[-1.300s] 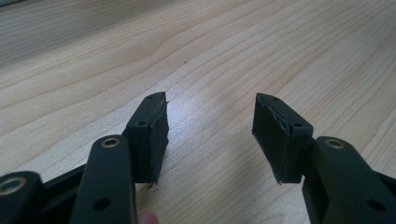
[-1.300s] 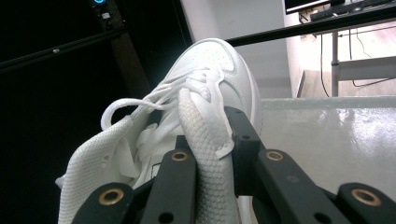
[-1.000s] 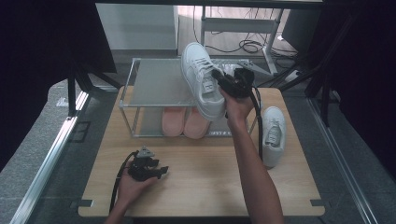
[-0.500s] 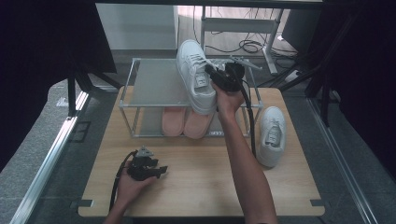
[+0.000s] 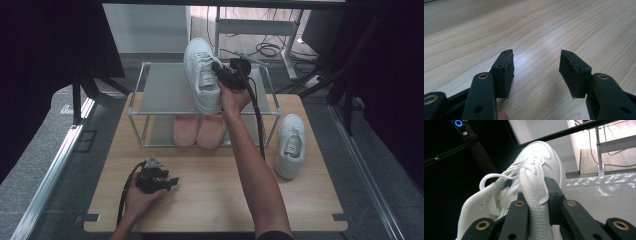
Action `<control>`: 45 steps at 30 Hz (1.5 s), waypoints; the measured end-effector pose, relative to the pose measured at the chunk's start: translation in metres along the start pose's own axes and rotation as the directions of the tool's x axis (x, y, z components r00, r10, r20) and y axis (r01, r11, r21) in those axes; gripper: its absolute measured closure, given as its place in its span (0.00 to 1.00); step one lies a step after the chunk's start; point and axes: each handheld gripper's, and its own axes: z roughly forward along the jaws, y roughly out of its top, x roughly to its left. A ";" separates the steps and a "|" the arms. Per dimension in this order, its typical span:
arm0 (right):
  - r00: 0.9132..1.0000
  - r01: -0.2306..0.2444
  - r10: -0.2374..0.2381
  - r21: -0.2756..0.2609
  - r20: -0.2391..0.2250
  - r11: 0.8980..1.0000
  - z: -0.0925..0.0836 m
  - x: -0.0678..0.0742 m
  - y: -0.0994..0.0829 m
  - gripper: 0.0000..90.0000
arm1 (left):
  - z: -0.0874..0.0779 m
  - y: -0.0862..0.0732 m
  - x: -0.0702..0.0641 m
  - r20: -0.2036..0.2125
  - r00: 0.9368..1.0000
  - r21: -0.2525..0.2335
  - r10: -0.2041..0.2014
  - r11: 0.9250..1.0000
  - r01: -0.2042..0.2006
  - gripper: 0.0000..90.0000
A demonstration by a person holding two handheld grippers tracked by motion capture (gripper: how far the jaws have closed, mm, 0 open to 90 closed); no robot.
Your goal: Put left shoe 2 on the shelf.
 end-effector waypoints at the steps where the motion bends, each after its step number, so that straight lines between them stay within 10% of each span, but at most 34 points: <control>1: 1.000 0.002 -0.002 0.000 0.000 1.000 0.002 0.000 -0.001 0.90 | 0.000 0.000 0.000 0.001 1.000 -0.001 -0.001 1.000 0.001 0.51; 26: 0.993 -0.109 0.107 0.050 0.041 0.993 0.044 0.003 -0.017 0.87 | -0.002 -0.001 0.002 0.004 1.000 -0.007 -0.012 1.000 0.012 0.51; 36: 0.994 -0.105 0.106 0.083 -0.011 0.991 0.052 -0.007 -0.016 0.66 | 0.000 -0.001 0.000 0.003 1.000 -0.004 -0.005 1.000 0.005 0.51; 45: 0.998 -0.046 0.048 0.037 -0.049 0.998 0.029 -0.005 -0.008 0.72 | 0.001 -0.001 -0.001 0.006 1.000 0.004 0.006 1.000 -0.006 0.51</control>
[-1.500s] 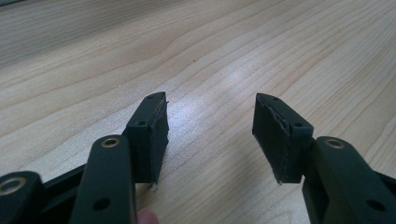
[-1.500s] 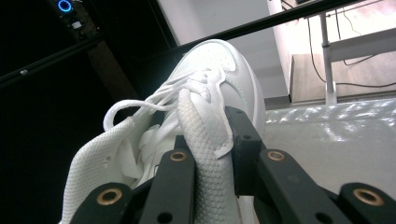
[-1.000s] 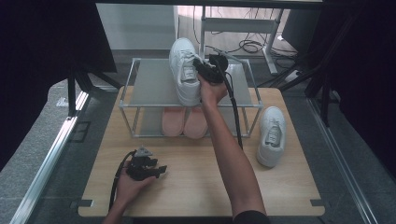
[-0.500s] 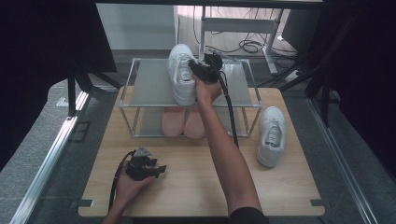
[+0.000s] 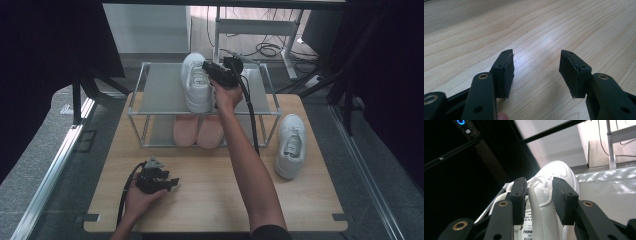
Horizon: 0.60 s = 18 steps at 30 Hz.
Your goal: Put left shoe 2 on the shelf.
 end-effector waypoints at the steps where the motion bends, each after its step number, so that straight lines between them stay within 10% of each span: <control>1: 1.000 0.003 -0.003 -0.003 -0.005 1.000 -0.003 0.000 0.000 0.72 | 0.000 0.000 0.000 -0.001 1.000 0.001 0.003 1.000 -0.003 0.51; 18: 0.998 0.045 -0.044 0.029 -0.040 0.999 -0.060 -0.025 -0.023 0.88 | 0.001 0.000 -0.004 -0.010 1.000 0.006 0.001 1.000 -0.001 0.51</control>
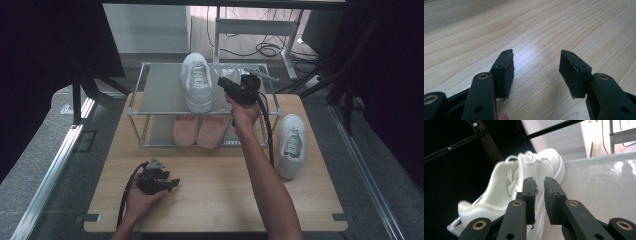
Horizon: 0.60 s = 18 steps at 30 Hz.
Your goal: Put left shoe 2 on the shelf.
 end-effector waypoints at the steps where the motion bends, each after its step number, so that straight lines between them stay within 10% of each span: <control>1: 1.000 0.003 -0.003 0.005 -0.002 1.000 -0.001 -0.001 -0.002 0.89 | 0.000 0.000 0.000 0.000 1.000 0.000 0.001 1.000 -0.001 0.51; 18: 0.999 0.046 -0.045 0.075 -0.022 0.996 -0.004 -0.004 -0.033 0.99 | 0.000 0.000 -0.001 -0.004 1.000 0.001 0.002 1.000 -0.002 0.51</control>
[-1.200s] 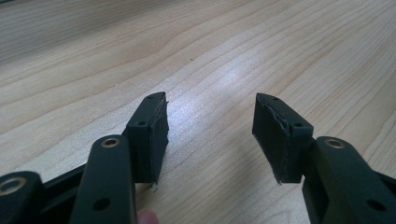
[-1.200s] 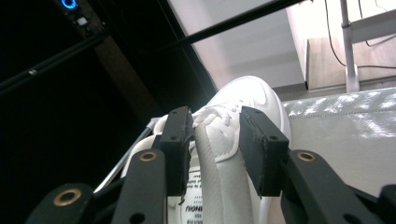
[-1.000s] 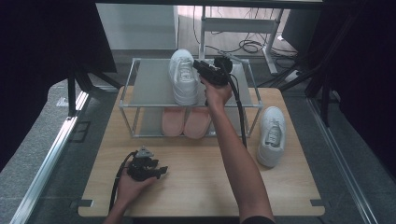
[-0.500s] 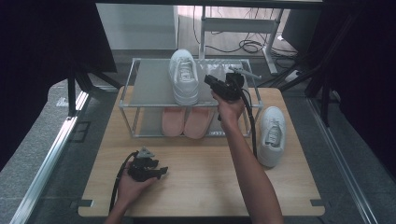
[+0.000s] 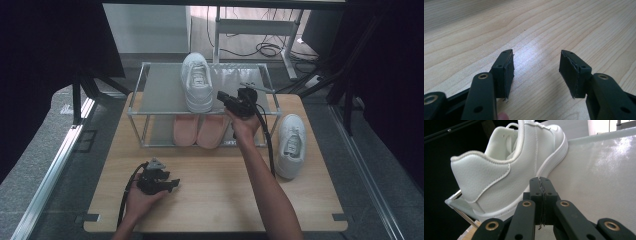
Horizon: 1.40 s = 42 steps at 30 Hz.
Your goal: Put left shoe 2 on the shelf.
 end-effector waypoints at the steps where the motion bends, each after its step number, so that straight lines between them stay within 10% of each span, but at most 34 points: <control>1: 1.000 0.001 -0.001 0.001 -0.001 1.000 0.001 0.000 -0.001 0.99 | 0.000 0.000 0.000 0.001 1.000 0.000 -0.002 1.000 0.002 0.51; 42: 0.998 0.008 -0.006 0.040 -0.060 0.999 0.022 0.028 -0.011 1.00 | -0.001 0.000 0.001 0.002 1.000 -0.002 0.009 1.000 -0.009 0.51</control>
